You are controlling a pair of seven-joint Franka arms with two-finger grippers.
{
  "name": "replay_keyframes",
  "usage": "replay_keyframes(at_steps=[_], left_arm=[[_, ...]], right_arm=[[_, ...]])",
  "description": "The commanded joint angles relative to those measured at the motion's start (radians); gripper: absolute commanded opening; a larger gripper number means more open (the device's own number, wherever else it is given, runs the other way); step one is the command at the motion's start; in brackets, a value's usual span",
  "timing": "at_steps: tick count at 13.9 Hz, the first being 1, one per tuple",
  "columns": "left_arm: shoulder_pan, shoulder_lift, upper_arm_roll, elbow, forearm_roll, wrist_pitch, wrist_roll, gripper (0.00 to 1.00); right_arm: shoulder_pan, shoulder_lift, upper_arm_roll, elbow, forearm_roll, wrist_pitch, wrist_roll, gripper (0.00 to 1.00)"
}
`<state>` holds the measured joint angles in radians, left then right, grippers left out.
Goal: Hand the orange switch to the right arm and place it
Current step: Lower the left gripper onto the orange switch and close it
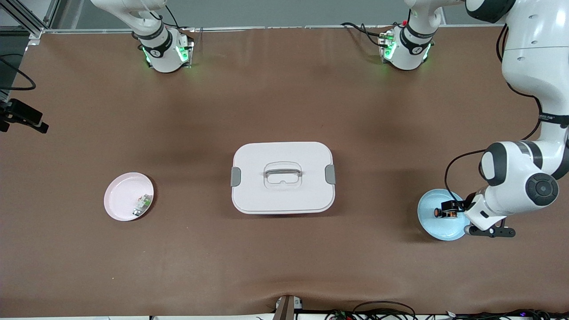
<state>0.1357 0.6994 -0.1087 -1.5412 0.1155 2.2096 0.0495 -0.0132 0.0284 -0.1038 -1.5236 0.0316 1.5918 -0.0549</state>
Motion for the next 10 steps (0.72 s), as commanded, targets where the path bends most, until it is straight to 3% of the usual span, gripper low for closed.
replay_keyframes(at_steps=[1, 10], left_arm=[[0.002, 0.029, 0.001, 0.007, 0.018, 0.042, 0.013, 1.0], [0.002, 0.069, 0.001, 0.007, 0.018, 0.085, 0.015, 1.0]], right_arm=[[-0.007, 0.01, 0.006, 0.025, -0.002, -0.016, -0.011, 1.0], [-0.007, 0.01, 0.006, 0.025, -0.001, -0.016, -0.011, 1.0]])
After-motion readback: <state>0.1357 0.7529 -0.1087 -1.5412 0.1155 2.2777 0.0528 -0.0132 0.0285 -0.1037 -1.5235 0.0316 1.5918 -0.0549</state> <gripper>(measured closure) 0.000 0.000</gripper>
